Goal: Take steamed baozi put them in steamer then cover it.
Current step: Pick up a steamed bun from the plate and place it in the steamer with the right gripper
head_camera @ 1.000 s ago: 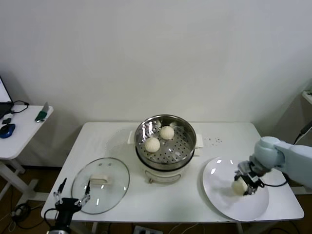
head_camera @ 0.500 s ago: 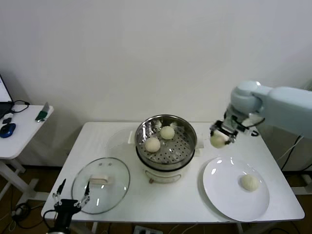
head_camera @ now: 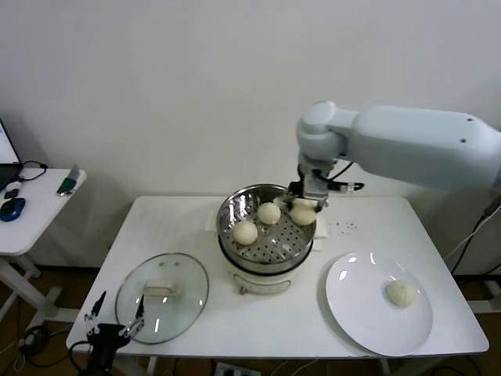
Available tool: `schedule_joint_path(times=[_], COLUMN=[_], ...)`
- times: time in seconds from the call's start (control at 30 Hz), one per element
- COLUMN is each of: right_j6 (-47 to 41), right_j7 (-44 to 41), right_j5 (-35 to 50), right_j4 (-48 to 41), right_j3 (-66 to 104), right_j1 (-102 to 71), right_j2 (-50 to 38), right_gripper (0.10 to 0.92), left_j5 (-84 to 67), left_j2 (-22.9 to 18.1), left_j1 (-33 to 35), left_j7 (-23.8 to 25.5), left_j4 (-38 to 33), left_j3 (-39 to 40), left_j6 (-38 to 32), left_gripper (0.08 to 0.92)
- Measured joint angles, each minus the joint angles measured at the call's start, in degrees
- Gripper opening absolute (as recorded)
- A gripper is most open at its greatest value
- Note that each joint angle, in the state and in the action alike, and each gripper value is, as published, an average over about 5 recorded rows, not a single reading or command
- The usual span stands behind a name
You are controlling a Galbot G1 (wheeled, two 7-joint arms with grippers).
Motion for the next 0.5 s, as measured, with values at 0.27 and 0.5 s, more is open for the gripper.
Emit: schedule_joint_path(times=[0.27, 0.5], right_j6=[2.5, 3.2], right_j7=[-0.4, -0.7], right_j5=[-3.3, -4.4], right_j4=[-2.7, -4.2], right_j3=[1.3, 0.9], right_j1=[-5.6, -9.3], right_j2=[6.5, 9.5], right_gripper=[0.654, 0.661], left_j5=[-0.7, -1.3], left_j2=[0.5, 0.7], left_j1=[-0.1, -0.5], left_j7=[0.0, 0.0], left_j4=[0.2, 0.9], left_j3=[-0.1, -0.2], left_j6=[0.0, -0.2], left_gripper=[0.823, 0.823])
